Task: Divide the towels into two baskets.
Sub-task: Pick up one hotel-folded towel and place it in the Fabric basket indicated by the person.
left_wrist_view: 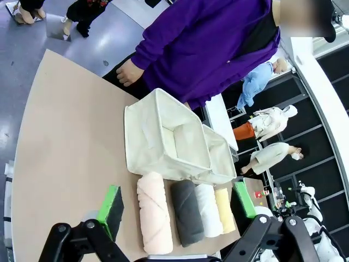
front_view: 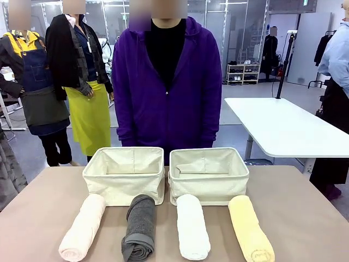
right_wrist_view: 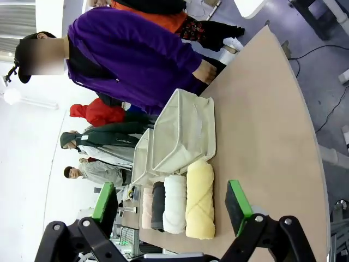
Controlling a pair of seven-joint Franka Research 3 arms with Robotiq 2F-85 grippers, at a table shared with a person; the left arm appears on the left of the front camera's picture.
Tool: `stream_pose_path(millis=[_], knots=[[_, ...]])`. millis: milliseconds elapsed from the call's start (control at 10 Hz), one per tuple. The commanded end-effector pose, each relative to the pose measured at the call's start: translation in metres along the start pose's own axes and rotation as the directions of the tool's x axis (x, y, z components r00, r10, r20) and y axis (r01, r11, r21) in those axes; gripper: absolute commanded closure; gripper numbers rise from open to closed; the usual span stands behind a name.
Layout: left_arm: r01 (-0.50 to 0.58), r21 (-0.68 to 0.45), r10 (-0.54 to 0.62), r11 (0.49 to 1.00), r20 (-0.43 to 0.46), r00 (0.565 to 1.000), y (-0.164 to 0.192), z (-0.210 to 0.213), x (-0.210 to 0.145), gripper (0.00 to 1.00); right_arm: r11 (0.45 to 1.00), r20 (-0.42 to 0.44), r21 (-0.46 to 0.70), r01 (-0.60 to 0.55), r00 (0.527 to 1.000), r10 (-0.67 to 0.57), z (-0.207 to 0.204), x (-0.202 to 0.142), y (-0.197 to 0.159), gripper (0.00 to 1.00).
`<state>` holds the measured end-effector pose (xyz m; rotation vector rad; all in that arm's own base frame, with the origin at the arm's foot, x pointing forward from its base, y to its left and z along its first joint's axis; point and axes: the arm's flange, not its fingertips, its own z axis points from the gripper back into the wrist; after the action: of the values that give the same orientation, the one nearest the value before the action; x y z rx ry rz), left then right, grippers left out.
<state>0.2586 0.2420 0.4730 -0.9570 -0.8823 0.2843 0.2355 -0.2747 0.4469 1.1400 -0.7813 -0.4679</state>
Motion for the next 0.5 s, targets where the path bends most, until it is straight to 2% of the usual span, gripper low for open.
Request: stream_pose_path(millis=[0, 400], knots=[[0.002, -0.020, -0.002, 1.000, 0.007, 1.000, 0.0000, 0.0021, 0.0006, 0.00, 1.000, 0.000, 0.011, -0.011, 1.000, 0.011, 0.0016, -0.0001, 0.0023, 0.00], [0.002, -0.020, -0.002, 1.000, 0.007, 1.000, 0.0000, 0.0021, 0.0006, 0.00, 1.000, 0.000, 0.011, -0.011, 1.000, 0.011, 0.0016, -0.0001, 0.0023, 0.00]])
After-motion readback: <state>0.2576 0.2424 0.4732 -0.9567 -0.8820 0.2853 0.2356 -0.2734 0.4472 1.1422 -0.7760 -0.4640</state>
